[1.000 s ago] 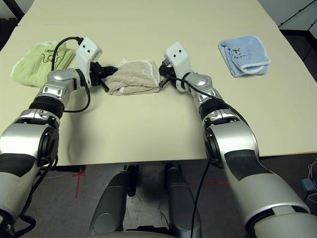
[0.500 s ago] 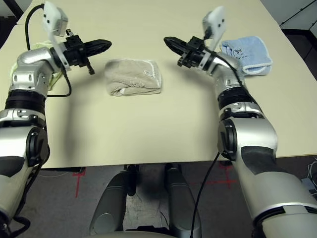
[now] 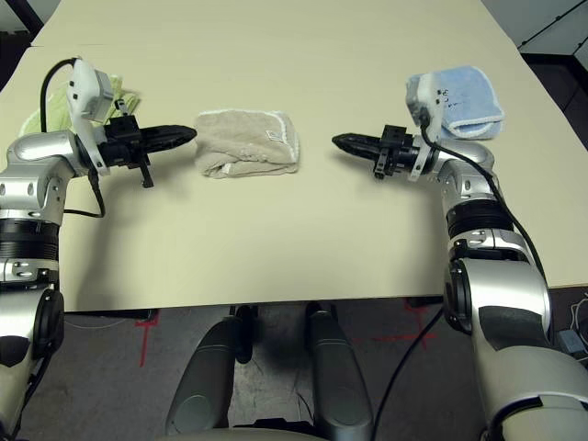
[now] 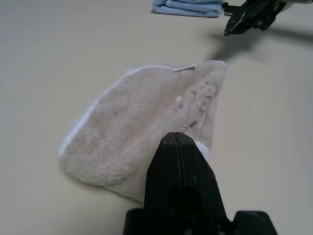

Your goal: Fold the towel and set it aside.

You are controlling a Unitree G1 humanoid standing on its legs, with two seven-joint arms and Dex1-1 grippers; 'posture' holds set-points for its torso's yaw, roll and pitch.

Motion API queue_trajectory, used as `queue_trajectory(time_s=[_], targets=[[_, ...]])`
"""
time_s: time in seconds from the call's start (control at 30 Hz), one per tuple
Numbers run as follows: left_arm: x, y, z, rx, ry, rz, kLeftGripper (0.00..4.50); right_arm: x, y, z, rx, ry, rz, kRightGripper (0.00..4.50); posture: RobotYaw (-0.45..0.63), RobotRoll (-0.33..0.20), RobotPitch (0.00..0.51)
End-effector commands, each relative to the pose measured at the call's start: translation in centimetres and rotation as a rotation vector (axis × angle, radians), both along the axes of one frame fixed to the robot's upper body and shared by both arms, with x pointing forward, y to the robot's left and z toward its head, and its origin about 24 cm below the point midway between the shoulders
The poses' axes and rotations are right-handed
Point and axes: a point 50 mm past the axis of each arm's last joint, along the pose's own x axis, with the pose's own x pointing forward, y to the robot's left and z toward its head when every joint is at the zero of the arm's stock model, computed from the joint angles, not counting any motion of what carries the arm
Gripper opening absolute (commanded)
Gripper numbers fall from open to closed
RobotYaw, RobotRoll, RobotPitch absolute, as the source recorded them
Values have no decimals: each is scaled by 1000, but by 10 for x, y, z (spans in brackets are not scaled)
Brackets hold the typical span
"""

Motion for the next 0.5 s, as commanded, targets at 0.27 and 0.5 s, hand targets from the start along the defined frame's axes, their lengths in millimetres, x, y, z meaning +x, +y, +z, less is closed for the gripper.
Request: queue_trajectory(time_s=[0.27,0.5], targets=[[-16,6,-3,30,-29,-58,2361,-5,-9,-3,145,333,15,1758,52,0,221],[-21,3,-3,10,-64,-98,4500,-2,-9,2,329,500,-67,4292,55,0,223]])
